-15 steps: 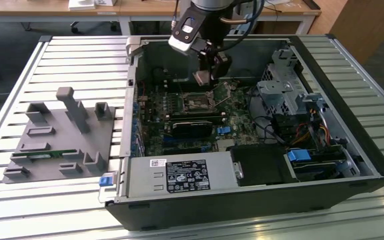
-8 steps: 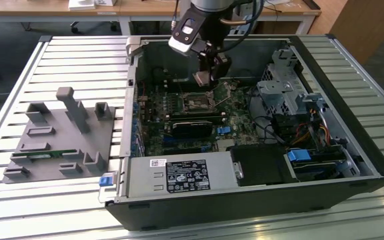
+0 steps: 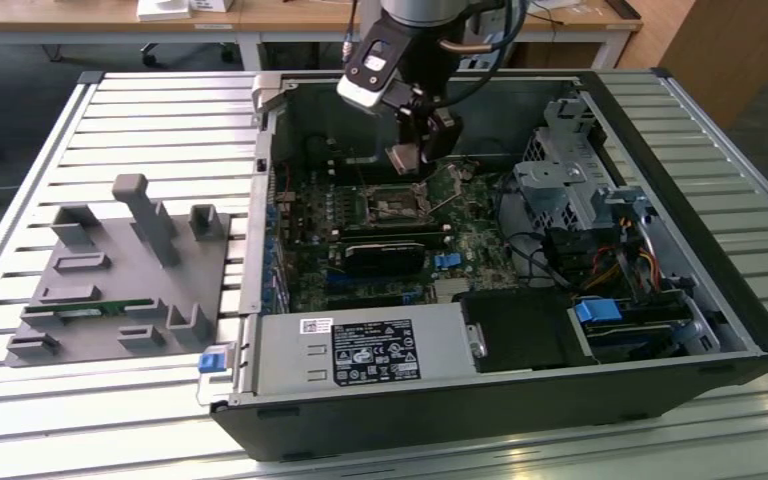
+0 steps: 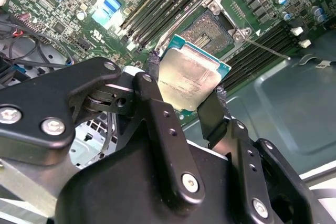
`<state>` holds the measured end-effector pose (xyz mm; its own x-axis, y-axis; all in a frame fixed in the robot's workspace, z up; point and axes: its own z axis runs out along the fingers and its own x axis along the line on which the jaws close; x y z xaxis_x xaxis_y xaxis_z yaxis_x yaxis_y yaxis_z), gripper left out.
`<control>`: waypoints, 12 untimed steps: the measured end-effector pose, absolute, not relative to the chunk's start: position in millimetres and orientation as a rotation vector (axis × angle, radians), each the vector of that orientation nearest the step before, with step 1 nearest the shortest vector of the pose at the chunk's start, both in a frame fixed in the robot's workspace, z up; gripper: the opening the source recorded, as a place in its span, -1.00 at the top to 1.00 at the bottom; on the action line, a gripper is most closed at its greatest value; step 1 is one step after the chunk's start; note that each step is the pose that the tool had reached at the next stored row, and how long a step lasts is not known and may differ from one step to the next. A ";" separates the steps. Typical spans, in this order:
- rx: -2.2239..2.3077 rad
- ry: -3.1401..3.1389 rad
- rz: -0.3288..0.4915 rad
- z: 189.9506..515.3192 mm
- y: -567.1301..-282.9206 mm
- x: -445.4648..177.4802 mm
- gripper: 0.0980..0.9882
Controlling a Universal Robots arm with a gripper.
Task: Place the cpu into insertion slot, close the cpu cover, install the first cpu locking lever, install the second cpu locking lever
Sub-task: 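Place the cpu into insertion slot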
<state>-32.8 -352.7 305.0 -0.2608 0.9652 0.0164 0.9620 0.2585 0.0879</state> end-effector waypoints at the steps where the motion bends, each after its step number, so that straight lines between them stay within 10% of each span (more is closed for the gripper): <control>1: 1.885 2.460 0.124 304.7 -352.7 -32.7 0.00; 12: 1.885 2.459 0.124 301.1 -352.7 -32.8 0.00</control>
